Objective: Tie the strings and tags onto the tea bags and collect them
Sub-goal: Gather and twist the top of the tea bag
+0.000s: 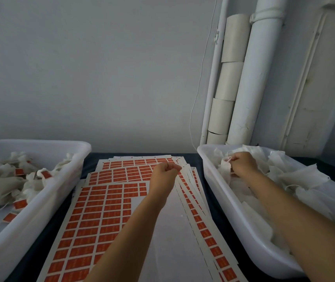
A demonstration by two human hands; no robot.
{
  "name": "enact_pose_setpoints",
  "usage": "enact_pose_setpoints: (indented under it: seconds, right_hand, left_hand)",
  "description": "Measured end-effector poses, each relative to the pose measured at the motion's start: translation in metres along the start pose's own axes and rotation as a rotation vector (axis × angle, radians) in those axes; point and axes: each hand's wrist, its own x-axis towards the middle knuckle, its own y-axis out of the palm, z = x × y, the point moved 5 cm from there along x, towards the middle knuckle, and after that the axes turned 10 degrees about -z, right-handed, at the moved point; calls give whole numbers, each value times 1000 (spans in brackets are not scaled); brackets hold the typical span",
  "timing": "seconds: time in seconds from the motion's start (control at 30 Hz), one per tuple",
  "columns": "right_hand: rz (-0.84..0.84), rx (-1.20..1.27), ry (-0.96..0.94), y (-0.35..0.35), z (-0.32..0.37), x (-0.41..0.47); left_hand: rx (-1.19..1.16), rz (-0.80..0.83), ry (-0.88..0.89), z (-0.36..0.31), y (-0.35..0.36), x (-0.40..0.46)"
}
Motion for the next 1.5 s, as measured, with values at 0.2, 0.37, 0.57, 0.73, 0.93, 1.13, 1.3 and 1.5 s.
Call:
enact_pose_setpoints:
  seconds: [0.2,0.37,0.57,0.73,0.93,1.13,1.3,1.5]
  right_hand:
    - [-11,280,-97,-26,45,-4]
    - [45,422,-216,-42,98,-31]
    - [203,541,-136,-18,132,-81]
    - [459,494,69,27,132,-123]
    - [517,565,164,79,112,-149]
    - [512,741,246,118,87,-157]
    - [390,744,120,127,70,-158]
    - [290,711,-43,130,61,-162]
  left_hand:
    - [-109,0,35,-8,-14,-4]
    - [-122,109,170,-22,-15,-12]
    - [-193,173,332,-40,-18,-22]
    - [-257,104,368,-17,-42,-22]
    - [-114,43,229,29,-68,-11]
    - [29,30,168,50,-78,5]
    - [139,25,125,59,-80,4]
    - [111,-51,133,63,-87,4]
